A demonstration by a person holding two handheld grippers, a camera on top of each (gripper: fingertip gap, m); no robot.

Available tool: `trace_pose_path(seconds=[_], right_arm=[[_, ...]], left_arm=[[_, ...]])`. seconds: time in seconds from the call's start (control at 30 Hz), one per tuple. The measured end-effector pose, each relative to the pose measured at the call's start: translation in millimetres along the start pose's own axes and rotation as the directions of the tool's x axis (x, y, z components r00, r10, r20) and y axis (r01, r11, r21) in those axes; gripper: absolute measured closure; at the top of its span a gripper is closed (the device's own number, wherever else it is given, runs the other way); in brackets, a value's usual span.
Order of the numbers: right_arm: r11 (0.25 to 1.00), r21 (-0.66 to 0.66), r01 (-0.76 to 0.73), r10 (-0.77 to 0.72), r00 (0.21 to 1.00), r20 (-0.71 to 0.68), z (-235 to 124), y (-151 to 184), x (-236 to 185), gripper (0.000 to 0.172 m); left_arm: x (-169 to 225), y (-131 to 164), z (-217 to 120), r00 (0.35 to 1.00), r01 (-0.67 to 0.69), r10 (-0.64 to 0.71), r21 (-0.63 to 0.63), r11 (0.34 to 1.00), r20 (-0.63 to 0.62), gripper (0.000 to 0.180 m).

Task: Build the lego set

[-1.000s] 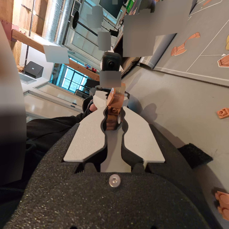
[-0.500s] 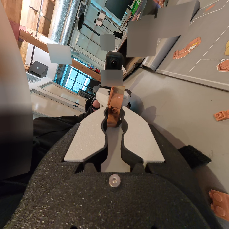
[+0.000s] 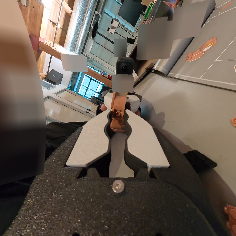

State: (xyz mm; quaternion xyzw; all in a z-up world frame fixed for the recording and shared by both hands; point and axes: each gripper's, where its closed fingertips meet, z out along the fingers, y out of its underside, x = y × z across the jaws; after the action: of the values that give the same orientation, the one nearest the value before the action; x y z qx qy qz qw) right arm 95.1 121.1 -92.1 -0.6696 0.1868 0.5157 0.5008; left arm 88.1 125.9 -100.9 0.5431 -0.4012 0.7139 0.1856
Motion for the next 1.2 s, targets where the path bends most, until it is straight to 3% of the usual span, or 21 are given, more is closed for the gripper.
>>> trace_pose_path(seconds=[0.7,0.87,1.0,1.2], right_arm=[[1.000,-0.020,0.019,-0.020,1.000,-0.021,2,4,4,0.154],[0.997,-0.010,0.074,-0.074,0.995,-0.068,-3,-2,9,0.146],[0.957,-0.063,0.283,-0.289,0.949,-0.122,-9,-6,9,0.137],[0.785,-0.174,0.594,-0.616,0.777,-0.125,-12,-9,1,0.130]], left_arm=[[1,-7,-4,1.000,-0.011,0.011,0.034,0.999,-0.006,0.164],[-3,-6,-6,1.000,-0.006,0.006,0.022,1.000,0.026,0.164],[-9,-4,-8,0.997,0.002,-0.003,0.014,1.000,0.071,0.164],[-14,-3,-9,0.995,0.021,-0.022,0.009,1.000,0.102,0.164]])
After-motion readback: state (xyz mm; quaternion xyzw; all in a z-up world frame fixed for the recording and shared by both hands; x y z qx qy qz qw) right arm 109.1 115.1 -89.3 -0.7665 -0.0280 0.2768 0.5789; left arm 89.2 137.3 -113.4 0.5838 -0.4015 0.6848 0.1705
